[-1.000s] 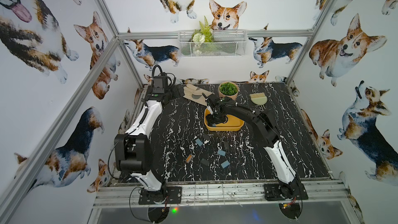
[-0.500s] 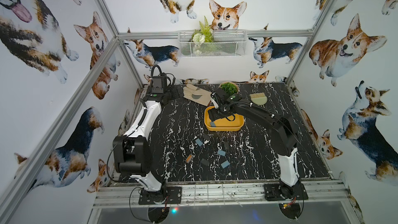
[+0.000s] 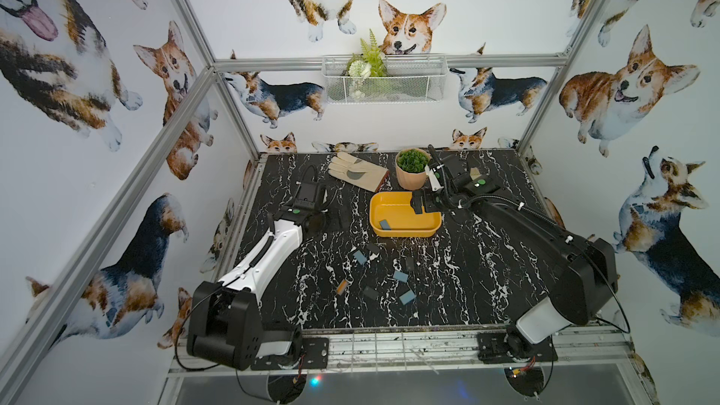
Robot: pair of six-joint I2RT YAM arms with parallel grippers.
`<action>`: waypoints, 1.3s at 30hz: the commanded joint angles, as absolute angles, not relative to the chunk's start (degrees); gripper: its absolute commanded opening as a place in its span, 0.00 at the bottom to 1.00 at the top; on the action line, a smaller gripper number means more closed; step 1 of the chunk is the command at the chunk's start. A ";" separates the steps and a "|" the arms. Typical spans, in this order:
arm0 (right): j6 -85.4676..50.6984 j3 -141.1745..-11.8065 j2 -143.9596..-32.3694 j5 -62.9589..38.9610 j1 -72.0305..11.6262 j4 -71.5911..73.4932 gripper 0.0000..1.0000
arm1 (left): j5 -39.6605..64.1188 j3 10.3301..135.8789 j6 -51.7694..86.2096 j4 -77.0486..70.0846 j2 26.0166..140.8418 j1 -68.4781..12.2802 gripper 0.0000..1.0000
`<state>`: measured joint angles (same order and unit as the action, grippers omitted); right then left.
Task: Put the eraser in the storage box
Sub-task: Pick up the eraser from the center of the board.
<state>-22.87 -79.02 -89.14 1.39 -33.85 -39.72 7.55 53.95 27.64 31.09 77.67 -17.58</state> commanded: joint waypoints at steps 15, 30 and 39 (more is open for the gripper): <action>-26.62 -64.85 -79.50 -10.50 -24.31 -38.27 1.00 | -1.80 56.45 38.75 36.56 88.83 -30.49 0.92; -25.27 -60.77 -76.45 -12.01 -21.71 -38.50 1.00 | -2.82 58.15 43.26 39.97 94.67 -34.79 0.82; -25.17 -59.16 -75.55 -12.31 -20.84 -37.94 1.00 | -0.80 58.59 43.33 37.76 98.92 -34.86 0.78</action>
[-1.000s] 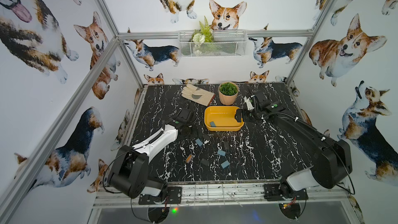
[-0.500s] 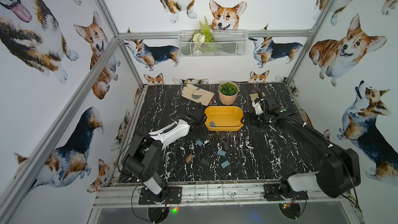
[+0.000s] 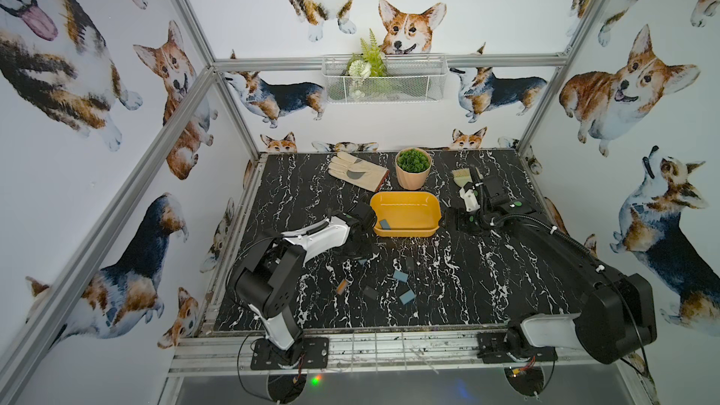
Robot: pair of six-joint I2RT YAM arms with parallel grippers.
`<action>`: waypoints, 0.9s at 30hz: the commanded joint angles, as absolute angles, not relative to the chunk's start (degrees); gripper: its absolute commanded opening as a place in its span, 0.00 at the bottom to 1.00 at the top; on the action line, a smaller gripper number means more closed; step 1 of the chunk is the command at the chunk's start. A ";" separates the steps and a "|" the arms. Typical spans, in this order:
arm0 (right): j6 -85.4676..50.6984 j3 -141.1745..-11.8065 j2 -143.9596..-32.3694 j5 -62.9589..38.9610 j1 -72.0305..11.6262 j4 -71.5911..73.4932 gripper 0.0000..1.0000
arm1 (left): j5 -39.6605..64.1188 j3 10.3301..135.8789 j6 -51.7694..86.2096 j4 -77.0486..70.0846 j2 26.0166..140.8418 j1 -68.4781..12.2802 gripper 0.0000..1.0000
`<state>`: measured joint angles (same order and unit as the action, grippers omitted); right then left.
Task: Put the eraser in the storage box
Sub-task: Pick up the eraser from the center of the board.
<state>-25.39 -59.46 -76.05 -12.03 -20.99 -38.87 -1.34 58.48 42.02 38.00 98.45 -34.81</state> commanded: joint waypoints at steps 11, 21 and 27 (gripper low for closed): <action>-25.18 -58.19 -75.11 -12.23 -20.29 -37.73 1.00 | -0.41 58.62 43.33 36.92 99.96 -34.84 0.62; -25.39 -57.83 -74.91 -12.21 -20.30 -37.70 1.00 | 0.18 58.71 42.71 36.47 100.72 -35.05 0.48; -25.69 -57.57 -75.01 -12.30 -20.30 -37.50 1.00 | -0.03 58.97 42.20 36.77 101.06 -35.42 0.33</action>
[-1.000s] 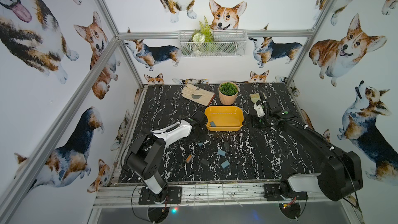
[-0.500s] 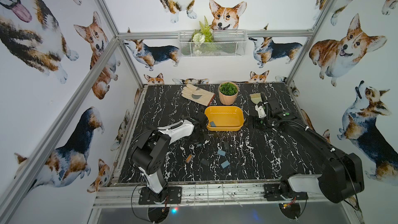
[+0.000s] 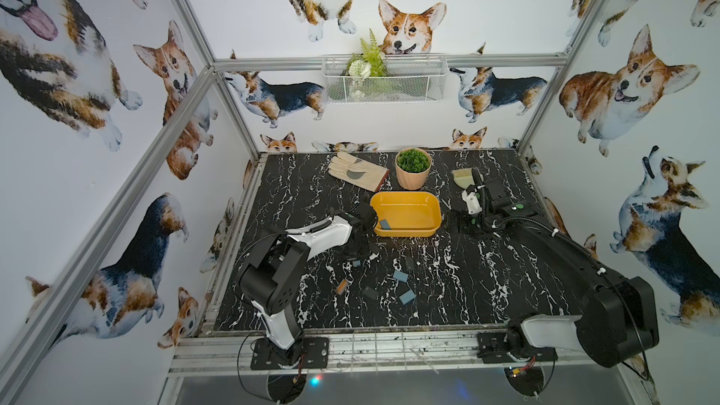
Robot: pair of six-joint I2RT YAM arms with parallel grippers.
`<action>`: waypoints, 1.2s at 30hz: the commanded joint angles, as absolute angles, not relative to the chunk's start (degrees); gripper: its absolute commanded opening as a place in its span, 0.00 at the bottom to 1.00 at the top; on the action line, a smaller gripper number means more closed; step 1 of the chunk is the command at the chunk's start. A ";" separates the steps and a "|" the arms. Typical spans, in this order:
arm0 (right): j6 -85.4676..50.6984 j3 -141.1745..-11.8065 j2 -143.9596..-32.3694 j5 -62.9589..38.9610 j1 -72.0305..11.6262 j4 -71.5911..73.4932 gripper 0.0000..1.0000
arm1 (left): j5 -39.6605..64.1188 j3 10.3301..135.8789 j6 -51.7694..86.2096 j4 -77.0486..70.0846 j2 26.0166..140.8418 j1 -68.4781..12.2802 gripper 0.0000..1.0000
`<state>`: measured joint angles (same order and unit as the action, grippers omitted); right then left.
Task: Put the eraser in the storage box
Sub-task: Pick up the eraser from the center of the board.
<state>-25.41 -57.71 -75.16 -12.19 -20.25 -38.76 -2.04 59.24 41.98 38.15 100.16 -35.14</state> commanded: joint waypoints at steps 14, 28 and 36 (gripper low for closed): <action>-26.07 -57.10 -74.90 -11.84 -20.30 -37.09 1.00 | -3.05 61.63 39.11 41.45 97.02 -35.07 0.18; -25.96 -57.29 -74.30 -11.62 -18.42 -37.19 1.00 | -4.01 82.35 29.31 50.42 98.43 -32.96 0.20; -26.21 -53.73 -69.41 -10.66 -12.89 -38.35 1.00 | -1.51 98.43 25.84 52.15 110.70 -32.96 0.20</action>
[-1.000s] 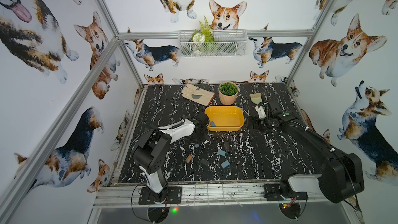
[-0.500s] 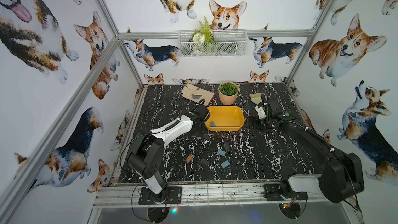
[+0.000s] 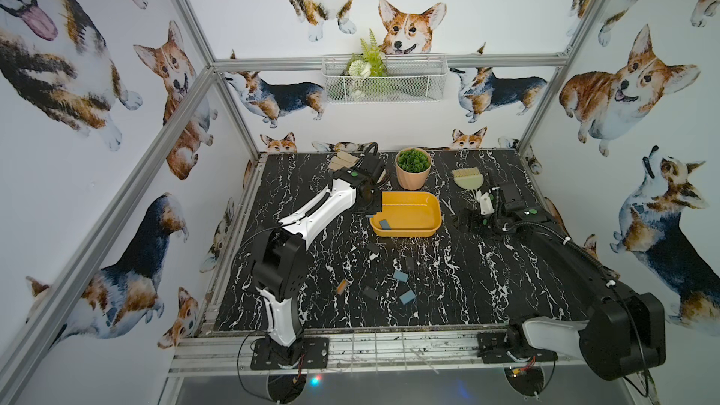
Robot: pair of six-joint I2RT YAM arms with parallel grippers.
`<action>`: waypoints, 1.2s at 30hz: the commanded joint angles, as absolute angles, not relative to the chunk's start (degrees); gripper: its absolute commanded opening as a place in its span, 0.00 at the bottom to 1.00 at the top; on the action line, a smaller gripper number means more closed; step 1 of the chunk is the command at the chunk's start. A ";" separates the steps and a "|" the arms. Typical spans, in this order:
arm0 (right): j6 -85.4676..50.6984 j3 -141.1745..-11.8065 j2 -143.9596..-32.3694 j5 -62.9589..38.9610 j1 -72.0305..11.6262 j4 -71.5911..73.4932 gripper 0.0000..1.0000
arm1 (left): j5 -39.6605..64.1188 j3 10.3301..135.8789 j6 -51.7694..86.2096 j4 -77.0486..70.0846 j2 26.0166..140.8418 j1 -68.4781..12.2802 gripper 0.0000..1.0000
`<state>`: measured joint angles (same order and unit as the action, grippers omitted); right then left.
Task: Put the eraser in the storage box
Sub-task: Pick up the eraser from the center of the board, then place the eraser in the storage box.
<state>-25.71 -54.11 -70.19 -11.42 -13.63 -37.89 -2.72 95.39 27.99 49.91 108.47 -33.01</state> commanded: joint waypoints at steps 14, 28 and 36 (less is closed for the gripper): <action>-26.30 -51.68 -68.74 -10.52 -11.06 -38.46 1.00 | 0.97 116.82 22.16 58.09 125.54 -33.74 0.20; -27.50 -50.31 -69.33 -11.95 -10.94 -37.27 1.00 | 0.61 120.17 23.42 57.91 132.10 -33.75 0.20; -28.30 -49.40 -69.81 -12.47 -10.90 -36.57 1.00 | -0.02 123.60 24.52 58.44 135.99 -33.22 0.20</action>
<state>-27.22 -49.58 -69.71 -12.10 -10.87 -37.54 0.71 122.56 23.86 56.86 135.13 -33.39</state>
